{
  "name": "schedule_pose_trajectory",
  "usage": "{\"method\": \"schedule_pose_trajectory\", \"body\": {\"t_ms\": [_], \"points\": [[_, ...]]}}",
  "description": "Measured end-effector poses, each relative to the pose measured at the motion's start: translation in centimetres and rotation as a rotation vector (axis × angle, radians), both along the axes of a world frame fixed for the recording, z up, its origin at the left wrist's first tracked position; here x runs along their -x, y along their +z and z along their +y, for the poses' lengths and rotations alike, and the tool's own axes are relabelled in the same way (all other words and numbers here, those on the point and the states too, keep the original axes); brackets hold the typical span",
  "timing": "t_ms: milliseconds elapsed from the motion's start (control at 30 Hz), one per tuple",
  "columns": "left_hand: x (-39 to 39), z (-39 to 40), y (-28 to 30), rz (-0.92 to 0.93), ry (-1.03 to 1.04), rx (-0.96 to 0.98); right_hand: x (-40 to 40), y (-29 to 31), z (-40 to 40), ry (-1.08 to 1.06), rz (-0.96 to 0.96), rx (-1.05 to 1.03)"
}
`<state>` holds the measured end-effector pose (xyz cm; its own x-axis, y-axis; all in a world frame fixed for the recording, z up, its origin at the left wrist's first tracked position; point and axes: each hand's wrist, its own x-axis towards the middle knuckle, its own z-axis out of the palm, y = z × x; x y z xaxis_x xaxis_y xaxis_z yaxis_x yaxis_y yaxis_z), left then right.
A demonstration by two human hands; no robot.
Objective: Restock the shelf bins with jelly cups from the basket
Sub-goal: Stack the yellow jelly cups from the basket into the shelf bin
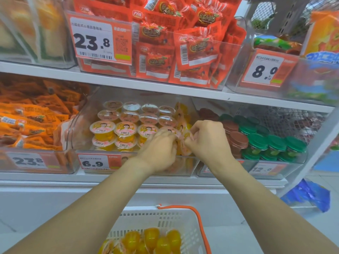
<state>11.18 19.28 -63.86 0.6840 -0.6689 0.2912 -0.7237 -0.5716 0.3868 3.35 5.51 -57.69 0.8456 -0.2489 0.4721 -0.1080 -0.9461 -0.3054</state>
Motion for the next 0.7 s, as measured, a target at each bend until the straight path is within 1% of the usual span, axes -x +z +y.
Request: {"method": "schedule_pose_trajectory", "body": {"t_ms": [100, 267, 433, 567, 700], "points": [[0.0, 0.0, 0.0, 0.001, 0.018, 0.011, -0.8, -0.3, 0.5, -0.023, 0.03, -0.002], [-0.2, 0.0, -0.5, 0.005, -0.003, -0.01, -1.7, -1.2, 0.5, -0.102, 0.133, 0.013], [-0.6, 0.1, -0.6, -0.001, -0.054, 0.004, -1.7, -1.2, 0.0, -0.132, 0.105, 0.017], [-0.4, 0.3, -0.4, -0.016, -0.081, 0.091, -1.3, -0.6, -0.5, -0.147, 0.062, 0.024], [0.2, 0.7, 0.0, 0.009, -0.081, 0.262, -0.3, 0.0, -0.5, -0.131, 0.035, -0.013]]}}
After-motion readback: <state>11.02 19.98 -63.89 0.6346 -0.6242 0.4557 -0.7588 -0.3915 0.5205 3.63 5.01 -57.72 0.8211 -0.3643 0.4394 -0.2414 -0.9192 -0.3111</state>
